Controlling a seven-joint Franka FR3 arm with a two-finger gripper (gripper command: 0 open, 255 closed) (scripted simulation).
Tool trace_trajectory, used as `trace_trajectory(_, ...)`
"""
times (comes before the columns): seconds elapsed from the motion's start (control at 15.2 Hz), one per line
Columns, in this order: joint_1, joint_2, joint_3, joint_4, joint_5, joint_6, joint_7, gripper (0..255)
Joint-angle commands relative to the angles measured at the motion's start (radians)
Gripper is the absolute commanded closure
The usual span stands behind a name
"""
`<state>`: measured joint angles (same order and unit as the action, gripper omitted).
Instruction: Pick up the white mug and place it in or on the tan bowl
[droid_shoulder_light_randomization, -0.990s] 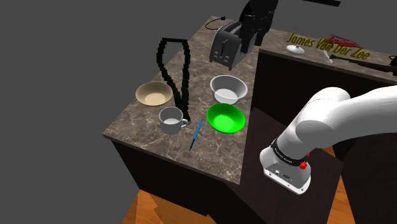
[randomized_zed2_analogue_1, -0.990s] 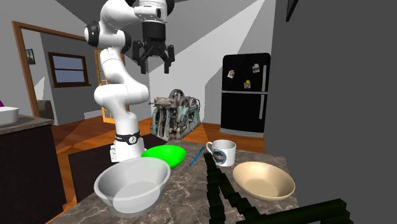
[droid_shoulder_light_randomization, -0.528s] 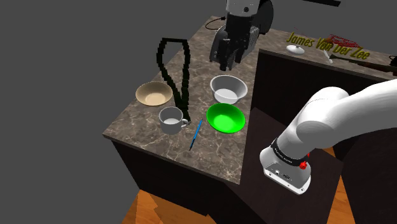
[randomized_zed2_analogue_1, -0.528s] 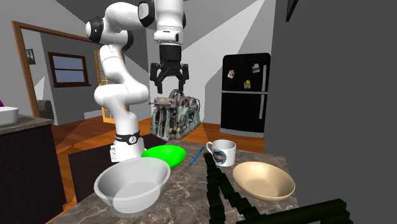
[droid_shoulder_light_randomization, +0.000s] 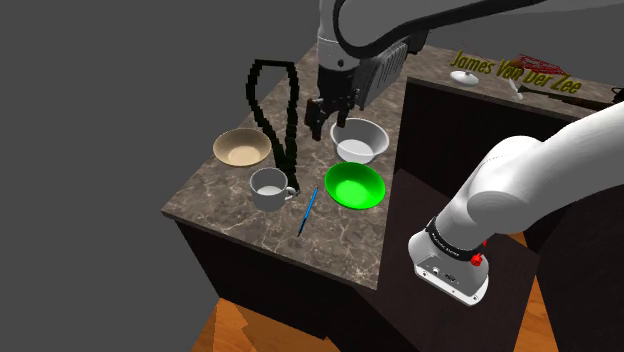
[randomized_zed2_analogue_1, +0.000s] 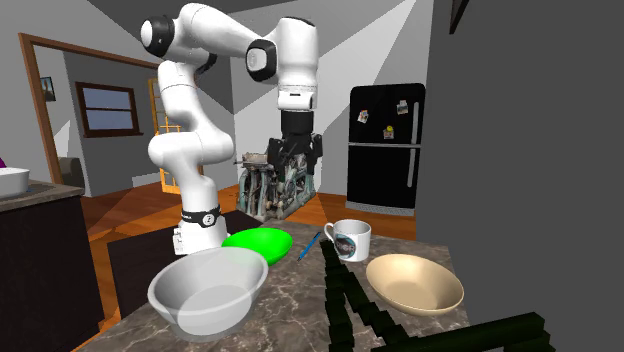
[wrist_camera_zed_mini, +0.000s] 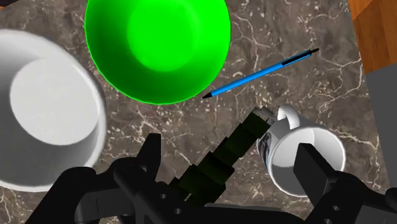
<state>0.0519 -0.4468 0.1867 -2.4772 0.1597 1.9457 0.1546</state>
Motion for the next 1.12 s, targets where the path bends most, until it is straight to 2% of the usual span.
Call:
trace_trajectory(0.0, 0.006, 0.062, 0.021, 0.000, 0.007, 0.068, 0.019, 0)
trace_trajectory(0.4, 0.020, 0.275, 0.078, 0.035, 0.003, 0.255, 0.085, 0)
trace_trajectory(0.73, 0.034, 0.471, 0.111, 0.103, -0.038, 0.388, 0.155, 0)
trace_trajectory(1.06, 0.041, 0.526, 0.112, 0.092, -0.052, 0.453, 0.169, 0)
